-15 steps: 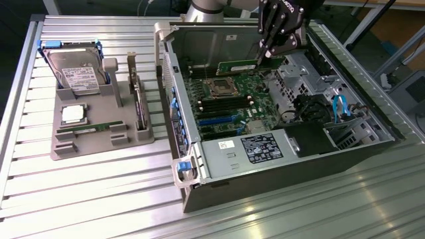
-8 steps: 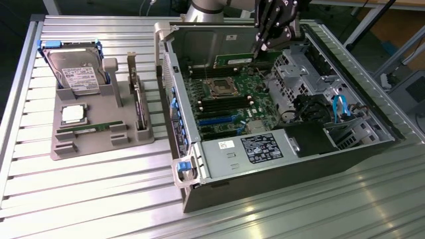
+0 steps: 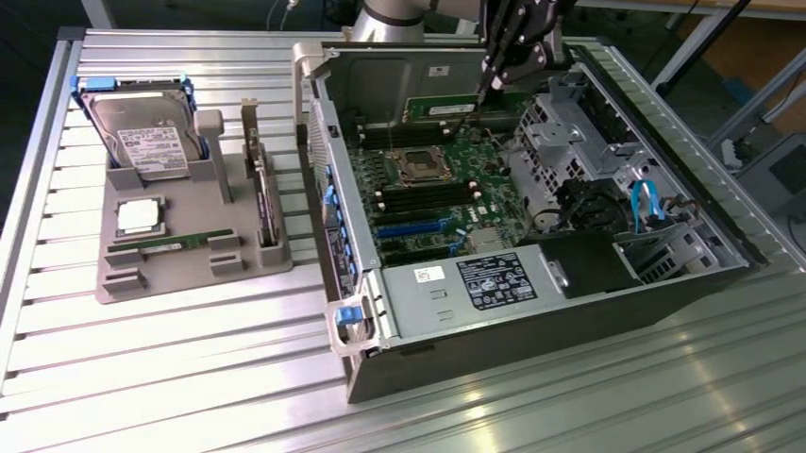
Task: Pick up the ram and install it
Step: 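Pick up the ram and move it above insertion slot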
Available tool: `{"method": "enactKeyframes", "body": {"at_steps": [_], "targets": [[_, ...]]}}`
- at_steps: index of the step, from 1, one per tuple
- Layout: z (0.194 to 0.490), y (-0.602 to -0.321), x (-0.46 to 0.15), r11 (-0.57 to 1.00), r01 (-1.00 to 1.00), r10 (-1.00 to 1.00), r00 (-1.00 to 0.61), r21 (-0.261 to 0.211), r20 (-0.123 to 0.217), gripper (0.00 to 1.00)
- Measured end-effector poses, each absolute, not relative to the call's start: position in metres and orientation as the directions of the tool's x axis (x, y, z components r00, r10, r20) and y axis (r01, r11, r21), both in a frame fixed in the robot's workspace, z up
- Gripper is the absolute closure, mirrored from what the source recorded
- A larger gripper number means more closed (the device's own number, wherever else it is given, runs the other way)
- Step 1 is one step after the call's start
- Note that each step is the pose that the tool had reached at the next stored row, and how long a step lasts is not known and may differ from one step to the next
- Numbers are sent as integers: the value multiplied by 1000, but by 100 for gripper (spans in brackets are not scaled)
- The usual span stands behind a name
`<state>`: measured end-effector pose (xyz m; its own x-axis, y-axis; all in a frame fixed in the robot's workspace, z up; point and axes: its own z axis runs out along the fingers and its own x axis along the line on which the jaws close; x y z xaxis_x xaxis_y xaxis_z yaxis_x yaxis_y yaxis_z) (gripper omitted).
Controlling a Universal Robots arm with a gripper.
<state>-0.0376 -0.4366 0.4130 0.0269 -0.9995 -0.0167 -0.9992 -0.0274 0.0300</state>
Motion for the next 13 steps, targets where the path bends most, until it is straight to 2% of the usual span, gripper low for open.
{"method": "enactKeyframes", "body": {"at_steps": [13], "targets": [[412,-437,-32,-8,-999,-1000,7,51,-17,87]]}}
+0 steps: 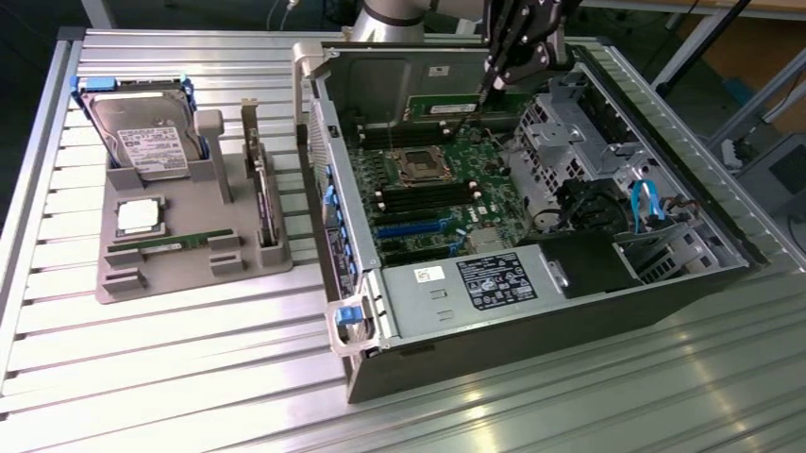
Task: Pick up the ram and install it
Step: 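Pick up the ram and move it above insertion slot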
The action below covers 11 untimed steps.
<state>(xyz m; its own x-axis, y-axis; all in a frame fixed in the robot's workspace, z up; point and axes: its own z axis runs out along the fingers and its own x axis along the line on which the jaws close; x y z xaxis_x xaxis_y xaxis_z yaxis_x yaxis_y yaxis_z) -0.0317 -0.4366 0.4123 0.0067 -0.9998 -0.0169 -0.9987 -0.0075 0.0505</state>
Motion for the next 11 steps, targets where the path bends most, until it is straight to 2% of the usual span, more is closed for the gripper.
{"method": "enactKeyframes", "body": {"at_steps": [11], "targets": [[410,-417,-32,-1,-999,-1000,0,50,-17,87]]}}
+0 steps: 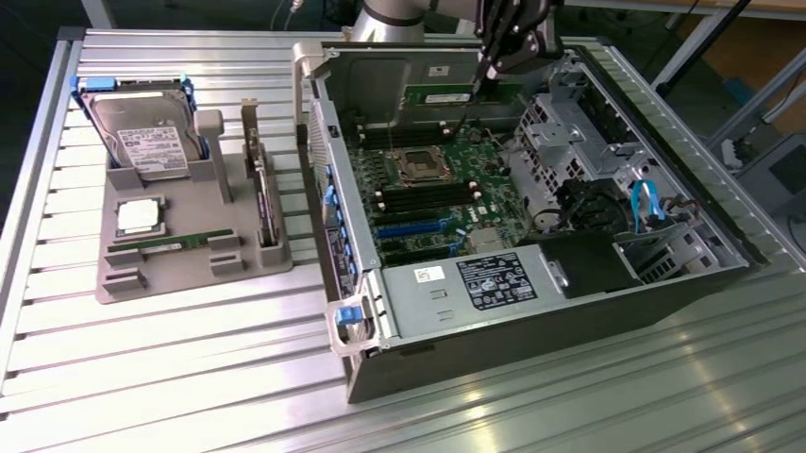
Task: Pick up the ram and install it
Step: 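Pick up the ram and move it above insertion slot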
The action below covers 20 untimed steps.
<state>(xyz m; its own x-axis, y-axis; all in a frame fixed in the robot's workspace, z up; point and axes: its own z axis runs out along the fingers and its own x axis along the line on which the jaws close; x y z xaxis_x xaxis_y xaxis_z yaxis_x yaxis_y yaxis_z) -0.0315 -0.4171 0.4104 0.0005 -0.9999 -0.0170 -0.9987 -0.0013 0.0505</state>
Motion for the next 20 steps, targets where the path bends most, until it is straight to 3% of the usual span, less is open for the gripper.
{"method": "enactKeyframes", "body": {"at_steps": [4,20], "targets": [[409,-406,-31,2,-999,-1000,-3,51,-17,87],[379,-405,-31,2,-999,-1000,-3,50,-17,87]]}}
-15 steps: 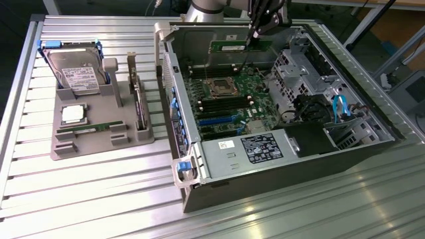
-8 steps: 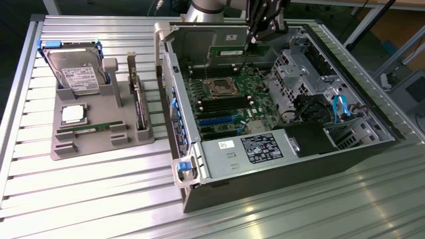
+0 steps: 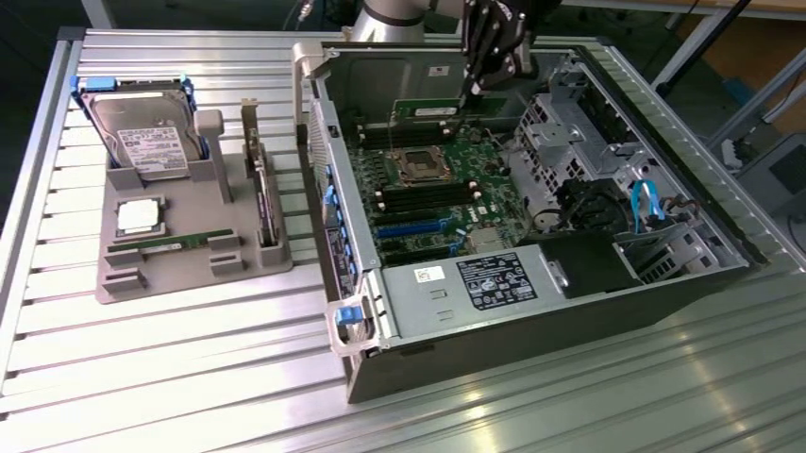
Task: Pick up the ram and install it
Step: 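Pick up the ram and move it above insertion slot, then insert the ram into the slot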
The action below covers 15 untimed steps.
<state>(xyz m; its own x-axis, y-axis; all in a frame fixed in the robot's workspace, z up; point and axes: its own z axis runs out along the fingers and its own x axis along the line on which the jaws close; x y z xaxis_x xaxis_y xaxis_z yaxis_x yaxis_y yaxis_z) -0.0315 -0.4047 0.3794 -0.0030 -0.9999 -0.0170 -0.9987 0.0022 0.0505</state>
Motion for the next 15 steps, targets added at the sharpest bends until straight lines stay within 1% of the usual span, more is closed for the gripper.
{"method": "enactKeyframes", "body": {"at_steps": [15], "targets": [[379,-405,-31,2,-999,-1000,-3,51,-17,87]]}}
